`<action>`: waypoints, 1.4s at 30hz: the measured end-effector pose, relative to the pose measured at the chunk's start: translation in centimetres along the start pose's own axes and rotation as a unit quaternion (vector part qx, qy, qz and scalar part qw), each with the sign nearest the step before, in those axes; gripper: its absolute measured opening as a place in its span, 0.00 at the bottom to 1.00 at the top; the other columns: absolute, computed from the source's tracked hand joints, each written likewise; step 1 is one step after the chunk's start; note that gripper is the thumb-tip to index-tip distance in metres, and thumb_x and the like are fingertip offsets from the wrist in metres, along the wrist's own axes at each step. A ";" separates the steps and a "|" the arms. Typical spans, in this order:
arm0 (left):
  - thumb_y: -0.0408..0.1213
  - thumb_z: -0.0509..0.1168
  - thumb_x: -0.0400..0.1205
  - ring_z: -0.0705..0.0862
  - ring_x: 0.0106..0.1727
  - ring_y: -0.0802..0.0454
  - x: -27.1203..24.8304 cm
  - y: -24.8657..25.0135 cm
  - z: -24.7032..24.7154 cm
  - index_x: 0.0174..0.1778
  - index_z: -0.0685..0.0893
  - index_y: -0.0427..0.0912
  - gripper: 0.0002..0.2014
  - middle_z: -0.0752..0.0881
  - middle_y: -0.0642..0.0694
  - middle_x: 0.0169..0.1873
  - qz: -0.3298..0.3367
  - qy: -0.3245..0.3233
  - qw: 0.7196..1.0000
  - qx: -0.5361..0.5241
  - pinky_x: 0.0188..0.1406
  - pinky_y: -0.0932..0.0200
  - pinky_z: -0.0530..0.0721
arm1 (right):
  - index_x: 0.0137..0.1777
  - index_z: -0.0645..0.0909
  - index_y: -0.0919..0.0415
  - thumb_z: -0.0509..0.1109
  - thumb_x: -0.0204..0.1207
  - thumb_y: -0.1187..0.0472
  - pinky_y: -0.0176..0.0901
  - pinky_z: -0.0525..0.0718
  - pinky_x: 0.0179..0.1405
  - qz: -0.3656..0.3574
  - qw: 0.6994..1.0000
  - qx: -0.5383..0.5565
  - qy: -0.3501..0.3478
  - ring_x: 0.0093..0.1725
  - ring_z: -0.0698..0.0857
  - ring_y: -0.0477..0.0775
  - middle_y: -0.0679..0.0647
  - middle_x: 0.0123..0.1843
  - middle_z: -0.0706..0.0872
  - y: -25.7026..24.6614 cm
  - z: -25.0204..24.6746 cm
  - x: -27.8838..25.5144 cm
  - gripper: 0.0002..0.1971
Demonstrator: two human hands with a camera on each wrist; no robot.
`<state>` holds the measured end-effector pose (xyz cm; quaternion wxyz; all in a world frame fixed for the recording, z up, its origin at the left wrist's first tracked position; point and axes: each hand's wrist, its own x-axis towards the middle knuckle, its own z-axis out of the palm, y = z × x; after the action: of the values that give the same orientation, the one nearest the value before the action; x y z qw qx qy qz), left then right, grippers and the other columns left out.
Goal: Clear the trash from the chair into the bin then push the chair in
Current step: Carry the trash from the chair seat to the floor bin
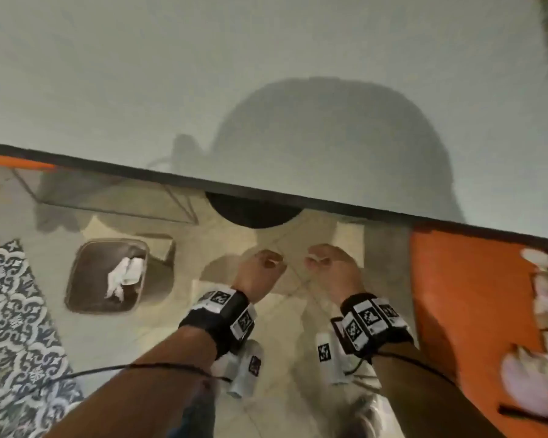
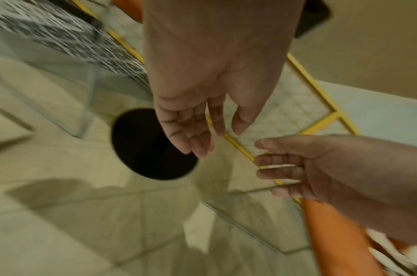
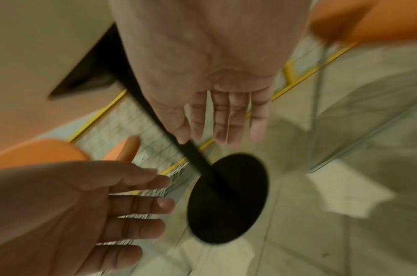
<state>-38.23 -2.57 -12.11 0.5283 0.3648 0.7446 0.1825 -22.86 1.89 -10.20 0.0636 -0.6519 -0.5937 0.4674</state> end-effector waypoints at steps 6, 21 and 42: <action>0.48 0.72 0.76 0.82 0.40 0.57 -5.4 13.5 21.0 0.49 0.80 0.52 0.10 0.83 0.51 0.45 0.061 -0.139 0.988 -0.016 0.35 0.67 0.80 | 0.56 0.82 0.48 0.72 0.75 0.58 0.39 0.74 0.56 0.041 0.970 -0.006 0.239 0.59 0.82 0.58 0.55 0.61 0.82 17.3 -19.8 -9.4 0.10; 0.66 0.77 0.51 0.74 0.69 0.34 -3.1 26.4 46.1 0.76 0.64 0.40 0.61 0.72 0.34 0.72 0.075 -0.090 0.979 0.164 0.68 0.41 0.77 | 0.83 0.44 0.53 0.77 0.53 0.29 0.63 0.70 0.73 0.407 0.883 0.128 0.196 0.76 0.63 0.73 0.64 0.80 0.55 35.9 -29.5 -14.4 0.65; 0.39 0.69 0.76 0.83 0.43 0.46 -2.1 26.1 47.2 0.48 0.81 0.40 0.09 0.85 0.44 0.41 0.092 -0.084 0.990 0.060 0.34 0.59 0.75 | 0.74 0.62 0.57 0.80 0.64 0.56 0.55 0.78 0.62 0.345 0.826 0.329 0.300 0.66 0.76 0.67 0.63 0.69 0.73 36.0 -30.1 -10.4 0.41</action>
<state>14.71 7.95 -11.34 0.5469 0.4769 0.6705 0.1548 24.96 -2.86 -10.91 0.2838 -0.8629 -0.0927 0.4078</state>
